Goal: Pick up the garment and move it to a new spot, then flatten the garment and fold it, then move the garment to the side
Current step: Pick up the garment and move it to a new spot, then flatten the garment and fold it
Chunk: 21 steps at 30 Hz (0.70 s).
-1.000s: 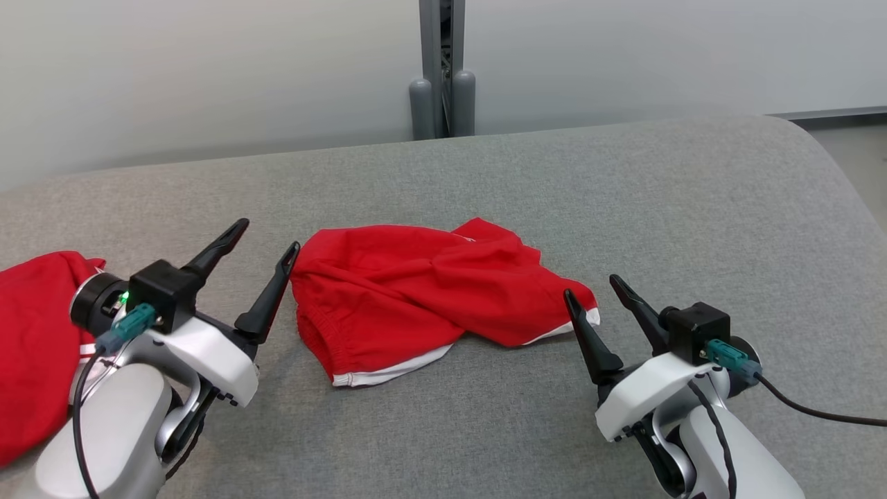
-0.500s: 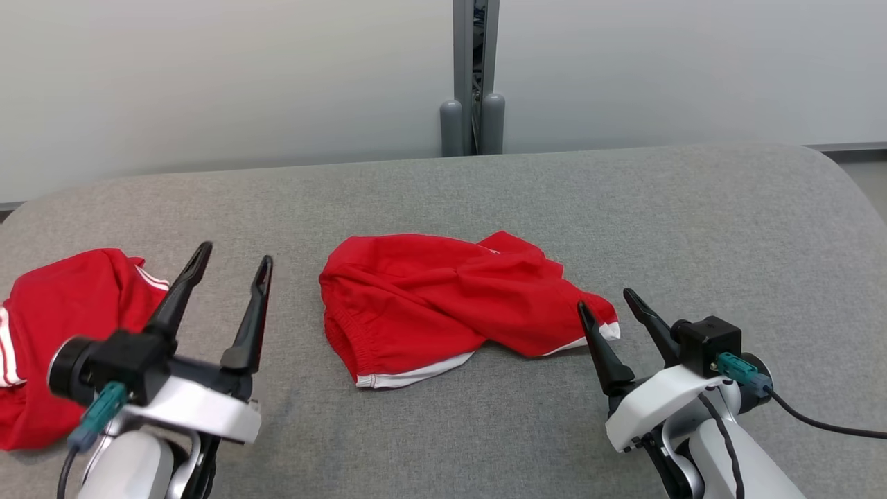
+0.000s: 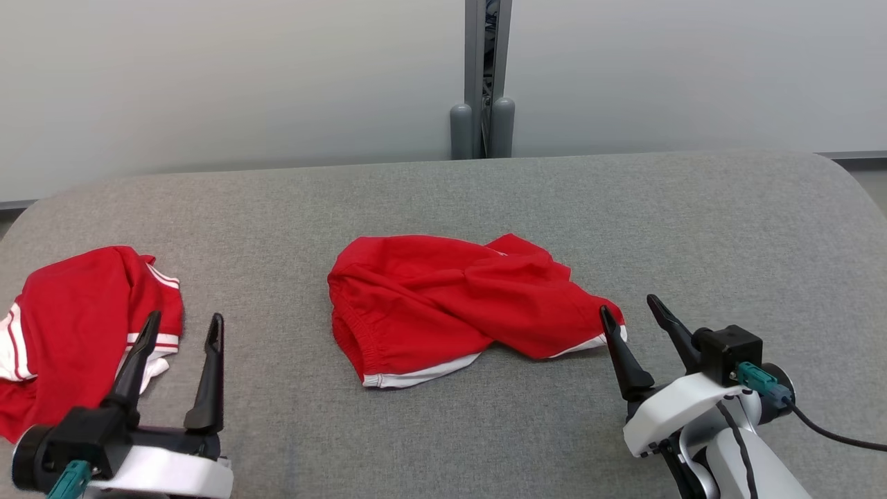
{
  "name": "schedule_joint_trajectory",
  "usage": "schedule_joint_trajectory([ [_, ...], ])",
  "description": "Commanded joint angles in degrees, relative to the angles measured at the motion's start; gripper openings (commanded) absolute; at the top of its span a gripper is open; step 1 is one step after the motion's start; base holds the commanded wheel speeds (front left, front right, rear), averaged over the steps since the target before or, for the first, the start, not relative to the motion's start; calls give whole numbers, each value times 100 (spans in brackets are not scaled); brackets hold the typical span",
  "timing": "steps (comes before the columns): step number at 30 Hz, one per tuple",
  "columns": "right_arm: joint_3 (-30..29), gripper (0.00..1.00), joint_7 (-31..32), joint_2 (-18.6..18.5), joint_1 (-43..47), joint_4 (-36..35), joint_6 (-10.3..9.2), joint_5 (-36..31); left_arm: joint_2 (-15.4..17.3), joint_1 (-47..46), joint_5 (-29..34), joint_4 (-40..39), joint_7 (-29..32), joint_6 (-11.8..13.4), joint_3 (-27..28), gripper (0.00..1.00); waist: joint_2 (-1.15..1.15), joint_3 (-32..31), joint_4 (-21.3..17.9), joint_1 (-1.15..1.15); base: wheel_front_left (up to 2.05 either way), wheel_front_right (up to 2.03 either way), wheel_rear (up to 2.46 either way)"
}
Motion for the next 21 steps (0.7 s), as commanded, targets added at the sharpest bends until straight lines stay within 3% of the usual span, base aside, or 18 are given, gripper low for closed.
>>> schedule_joint_trajectory([
  [1,-21,100,-9,-35,44,-39,0,-30,-6,93,70,-30,-16,41,105,100,0,-4,-20,0,0,0,0],
  [12,-203,100,65,-36,248,-96,0,-127,-440,787,39,-52,-16,67,716,100,0,-125,-88,0,0,0,0],
  [21,-386,100,242,-35,450,-260,1,-313,-443,901,224,222,-16,-40,747,100,0,-227,-3,0,0,0,0],
])
